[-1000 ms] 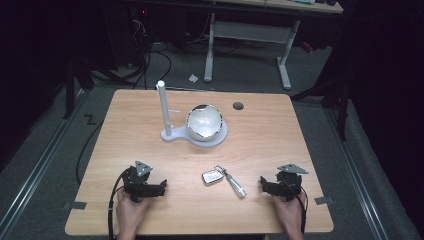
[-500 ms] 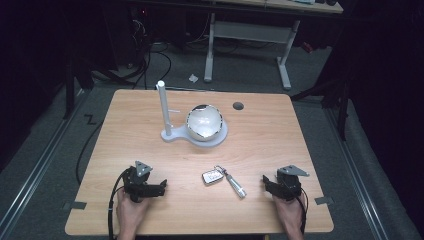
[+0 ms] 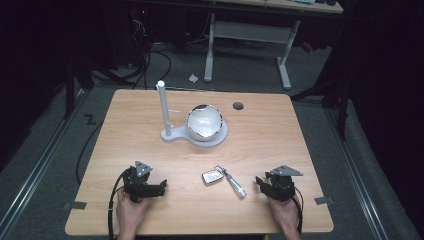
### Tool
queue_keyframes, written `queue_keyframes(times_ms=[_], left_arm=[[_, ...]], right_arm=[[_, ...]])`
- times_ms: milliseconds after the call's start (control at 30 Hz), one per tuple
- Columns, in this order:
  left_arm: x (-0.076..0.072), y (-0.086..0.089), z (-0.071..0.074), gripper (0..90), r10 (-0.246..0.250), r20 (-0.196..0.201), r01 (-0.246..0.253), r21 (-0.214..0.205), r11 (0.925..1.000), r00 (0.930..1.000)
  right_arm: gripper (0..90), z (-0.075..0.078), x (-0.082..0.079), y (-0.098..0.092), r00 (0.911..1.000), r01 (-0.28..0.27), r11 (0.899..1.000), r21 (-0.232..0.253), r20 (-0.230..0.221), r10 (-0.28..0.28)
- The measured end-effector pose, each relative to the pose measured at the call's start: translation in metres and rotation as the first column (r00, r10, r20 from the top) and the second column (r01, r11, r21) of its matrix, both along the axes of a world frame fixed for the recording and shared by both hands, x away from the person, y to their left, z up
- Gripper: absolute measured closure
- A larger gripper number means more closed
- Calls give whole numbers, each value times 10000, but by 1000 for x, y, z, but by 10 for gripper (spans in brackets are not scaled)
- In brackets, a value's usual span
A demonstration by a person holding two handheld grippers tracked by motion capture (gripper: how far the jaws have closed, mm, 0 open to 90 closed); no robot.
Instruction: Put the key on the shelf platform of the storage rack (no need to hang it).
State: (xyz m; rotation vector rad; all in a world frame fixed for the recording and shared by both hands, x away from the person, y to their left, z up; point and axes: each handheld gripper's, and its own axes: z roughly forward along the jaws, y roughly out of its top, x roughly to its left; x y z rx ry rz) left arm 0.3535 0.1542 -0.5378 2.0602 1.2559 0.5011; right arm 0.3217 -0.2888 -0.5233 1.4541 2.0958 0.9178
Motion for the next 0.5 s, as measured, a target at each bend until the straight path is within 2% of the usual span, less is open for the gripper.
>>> queue_keyframes(times_ms=[267,367,500], left_arm=[[0,0,0,37,-2,1,2,-3,10000,10000],[0,0,0,37,-3,0,3,-2,10000,10000],[0,0,0,37,-1,-1,1,-3,10000,10000]], right_arm=[[579,7,3,13,9971,-763,9966,311,21,762],[579,8,4,17,9960,-892,9952,396,-34,894],[582,12,9,32,9900,-1410,9885,545,1,1412]])
